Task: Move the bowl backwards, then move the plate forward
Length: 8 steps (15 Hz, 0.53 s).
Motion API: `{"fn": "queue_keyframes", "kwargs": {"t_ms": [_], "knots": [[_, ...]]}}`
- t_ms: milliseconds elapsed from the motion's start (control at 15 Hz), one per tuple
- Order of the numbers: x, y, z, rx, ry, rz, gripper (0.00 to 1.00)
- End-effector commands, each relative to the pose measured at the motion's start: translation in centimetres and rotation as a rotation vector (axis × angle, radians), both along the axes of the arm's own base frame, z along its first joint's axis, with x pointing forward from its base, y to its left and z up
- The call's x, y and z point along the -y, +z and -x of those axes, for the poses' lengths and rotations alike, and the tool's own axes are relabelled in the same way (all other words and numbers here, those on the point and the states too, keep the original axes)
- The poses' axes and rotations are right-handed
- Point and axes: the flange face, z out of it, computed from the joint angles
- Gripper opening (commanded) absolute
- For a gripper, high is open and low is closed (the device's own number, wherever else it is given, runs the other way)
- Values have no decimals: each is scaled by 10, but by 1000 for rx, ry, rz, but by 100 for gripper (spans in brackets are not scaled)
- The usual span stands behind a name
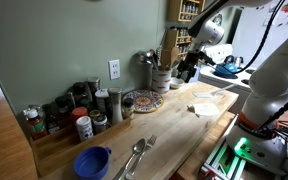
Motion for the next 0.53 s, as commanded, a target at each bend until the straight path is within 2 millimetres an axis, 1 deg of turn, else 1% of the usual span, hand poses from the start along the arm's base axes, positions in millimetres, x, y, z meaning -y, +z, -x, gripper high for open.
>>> {"fn": "queue_keyframes", "kwargs": {"t_ms": [0,67,133,333,467], "knots": [[1,0,0,-1,-1,0,100],[1,0,0,-1,-2,0,100],[2,-5,-4,5,2,-15,100],[-12,-23,-13,69,54,-135,100],[-22,-41,-16,103,84,-208,100]]}}
